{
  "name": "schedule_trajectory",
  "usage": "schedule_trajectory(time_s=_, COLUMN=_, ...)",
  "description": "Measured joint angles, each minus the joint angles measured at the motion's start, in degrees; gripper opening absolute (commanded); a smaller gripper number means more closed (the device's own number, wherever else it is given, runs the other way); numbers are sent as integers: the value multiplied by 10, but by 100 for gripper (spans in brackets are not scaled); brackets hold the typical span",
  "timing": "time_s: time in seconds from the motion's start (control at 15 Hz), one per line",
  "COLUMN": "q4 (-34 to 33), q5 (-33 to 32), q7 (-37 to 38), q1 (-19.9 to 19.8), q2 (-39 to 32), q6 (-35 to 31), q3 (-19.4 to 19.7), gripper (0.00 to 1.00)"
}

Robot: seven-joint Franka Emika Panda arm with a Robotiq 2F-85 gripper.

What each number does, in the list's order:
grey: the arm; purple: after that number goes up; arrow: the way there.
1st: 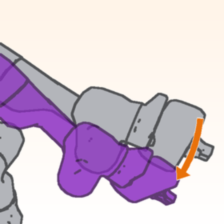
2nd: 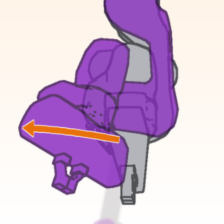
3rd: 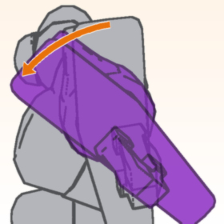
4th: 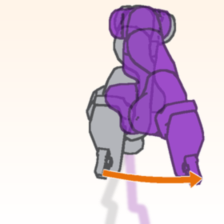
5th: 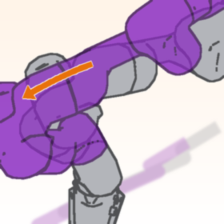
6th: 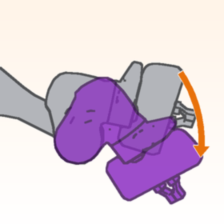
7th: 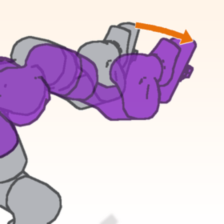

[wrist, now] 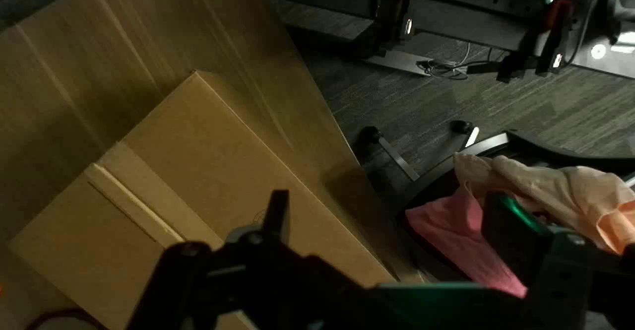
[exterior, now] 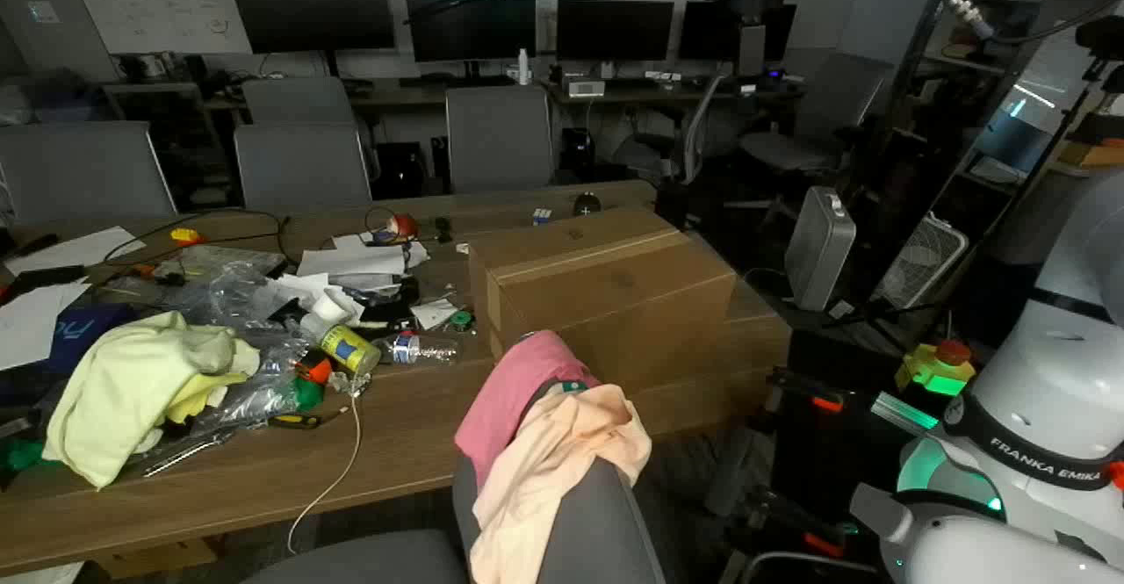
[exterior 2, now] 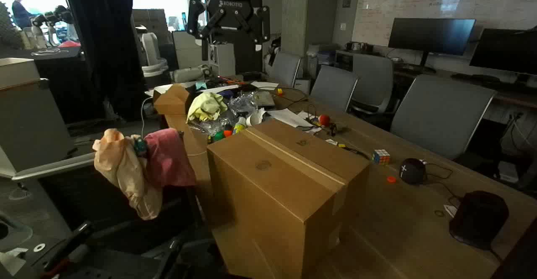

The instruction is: Pick up the clothes from the headrest of the chair and put them on the box

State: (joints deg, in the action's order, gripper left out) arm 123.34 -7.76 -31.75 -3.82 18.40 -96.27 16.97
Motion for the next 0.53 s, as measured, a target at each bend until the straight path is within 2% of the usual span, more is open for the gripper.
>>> schedule_trajectory(time_s=0.53, q4=-4, q5=0, q7=0, q1=0, q2=1, q6=0, q3=-1, gripper=100)
